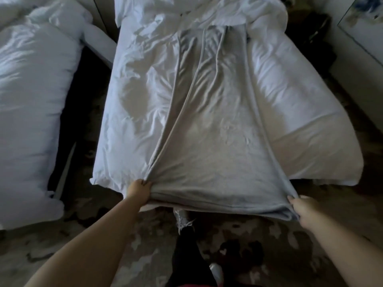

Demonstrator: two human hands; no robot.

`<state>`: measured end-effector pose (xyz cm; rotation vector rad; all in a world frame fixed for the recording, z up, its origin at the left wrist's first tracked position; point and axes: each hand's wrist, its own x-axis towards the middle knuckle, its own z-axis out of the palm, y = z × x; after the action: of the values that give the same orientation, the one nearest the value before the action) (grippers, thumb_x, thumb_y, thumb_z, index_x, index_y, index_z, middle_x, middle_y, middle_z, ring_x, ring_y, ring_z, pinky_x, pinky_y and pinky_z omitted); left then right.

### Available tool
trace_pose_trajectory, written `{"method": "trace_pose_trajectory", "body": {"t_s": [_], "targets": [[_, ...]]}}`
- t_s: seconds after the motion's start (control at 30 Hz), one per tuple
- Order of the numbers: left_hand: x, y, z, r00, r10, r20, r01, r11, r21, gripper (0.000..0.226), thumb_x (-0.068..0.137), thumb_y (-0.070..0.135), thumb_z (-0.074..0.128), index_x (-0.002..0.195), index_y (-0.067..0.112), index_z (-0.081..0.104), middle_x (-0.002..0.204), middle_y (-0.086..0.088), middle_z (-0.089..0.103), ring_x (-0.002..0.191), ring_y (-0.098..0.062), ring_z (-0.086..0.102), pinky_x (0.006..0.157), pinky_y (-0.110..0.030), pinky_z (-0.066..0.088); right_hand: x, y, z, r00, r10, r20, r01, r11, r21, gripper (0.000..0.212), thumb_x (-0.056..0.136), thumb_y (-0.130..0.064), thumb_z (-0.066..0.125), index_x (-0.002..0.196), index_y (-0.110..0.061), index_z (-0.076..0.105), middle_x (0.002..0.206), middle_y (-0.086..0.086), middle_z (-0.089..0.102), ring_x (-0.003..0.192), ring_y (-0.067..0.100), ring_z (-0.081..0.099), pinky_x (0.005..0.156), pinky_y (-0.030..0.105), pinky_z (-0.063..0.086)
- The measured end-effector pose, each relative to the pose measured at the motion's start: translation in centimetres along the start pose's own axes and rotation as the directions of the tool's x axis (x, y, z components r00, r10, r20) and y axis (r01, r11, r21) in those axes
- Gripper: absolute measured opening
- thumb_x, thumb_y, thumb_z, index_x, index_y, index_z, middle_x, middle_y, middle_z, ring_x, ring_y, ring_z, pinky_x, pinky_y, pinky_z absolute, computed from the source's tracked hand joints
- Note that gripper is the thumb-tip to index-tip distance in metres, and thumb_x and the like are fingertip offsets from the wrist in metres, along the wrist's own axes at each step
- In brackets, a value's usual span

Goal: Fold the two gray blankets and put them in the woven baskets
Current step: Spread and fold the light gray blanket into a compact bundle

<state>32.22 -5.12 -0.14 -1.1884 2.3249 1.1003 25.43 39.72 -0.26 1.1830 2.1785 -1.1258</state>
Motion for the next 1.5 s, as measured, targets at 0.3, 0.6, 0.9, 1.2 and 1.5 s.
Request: {"method": "trace_pose_trajectory", "body": {"t_s": [0.3, 0.6, 0.9, 1.2, 1.5], "targets": [[-9.4, -8.0, 3.0, 0.998, -0.055, -0.02, 0.056, 0.996, 0.062, 0.028, 0.095, 0.024, 0.053, 0.106, 0.0, 0.063, 0.108, -0.02, 0.064, 0.101, -0.036, 0.059, 0.083, -0.035, 0.047, -2.2, 10.7, -2.9, 0.996, -0.002, 0.087, 0.013, 0.993, -0.121, 0.023, 0.097, -0.015, 0.054, 0.115, -0.002, 0.06, 0.093, 0.019, 0.063, 0.084, 0.038, 0.063, 0.076, 0.045, 0.055], [-10.9, -5.0, 5.2, 0.983, -0.181, -0.024, 0.18, 0.984, -0.009, 0.025, 0.088, 0.014, 0.058, 0.108, 0.001, 0.066, 0.108, -0.021, 0.065, 0.1, -0.037, 0.061, 0.078, -0.033, 0.049, 0.2, 11.9, -4.2, 0.978, -0.012, 0.208, -0.007, 0.996, 0.089, 0.029, 0.096, -0.007, 0.053, 0.124, 0.0, 0.056, 0.117, 0.026, 0.061, 0.105, 0.043, 0.059, 0.089, 0.052, 0.05], [-11.5, -5.8, 8.2, 0.92, -0.357, -0.161, 0.375, 0.921, 0.102, 0.038, 0.092, 0.024, 0.056, 0.119, -0.002, 0.06, 0.117, -0.016, 0.061, 0.112, -0.029, 0.057, 0.091, -0.031, 0.045, 3.5, 11.5, -4.7, 0.978, 0.04, 0.204, -0.049, 0.998, 0.041, 0.011, 0.095, -0.003, 0.048, 0.093, -0.004, 0.058, 0.097, 0.025, 0.063, 0.097, 0.041, 0.061, 0.097, 0.052, 0.045], [-8.0, 3.1, 15.1, 0.963, -0.269, 0.004, 0.267, 0.952, -0.148, 0.02, 0.086, 0.01, 0.056, 0.095, 0.015, 0.073, 0.091, -0.01, 0.07, 0.081, -0.027, 0.065, 0.072, -0.032, 0.052, 9.9, -3.7, 0.0, 0.913, -0.083, 0.399, 0.156, 0.976, -0.155, 0.018, 0.097, -0.011, 0.047, 0.083, -0.011, 0.058, 0.078, 0.011, 0.06, 0.063, 0.021, 0.054, 0.057, 0.028, 0.041], [1.8, 9.5, 13.1, 0.974, -0.212, 0.075, 0.225, 0.911, -0.346, 0.019, 0.082, 0.012, 0.057, 0.093, 0.021, 0.069, 0.081, -0.006, 0.07, 0.078, -0.029, 0.068, 0.076, -0.037, 0.058, 6.5, -19.6, 12.2, 0.783, -0.256, 0.567, 0.411, 0.897, -0.163, 0.022, 0.095, -0.007, 0.047, 0.078, -0.017, 0.057, 0.067, 0.004, 0.06, 0.046, 0.009, 0.054, 0.038, 0.015, 0.036]]}}
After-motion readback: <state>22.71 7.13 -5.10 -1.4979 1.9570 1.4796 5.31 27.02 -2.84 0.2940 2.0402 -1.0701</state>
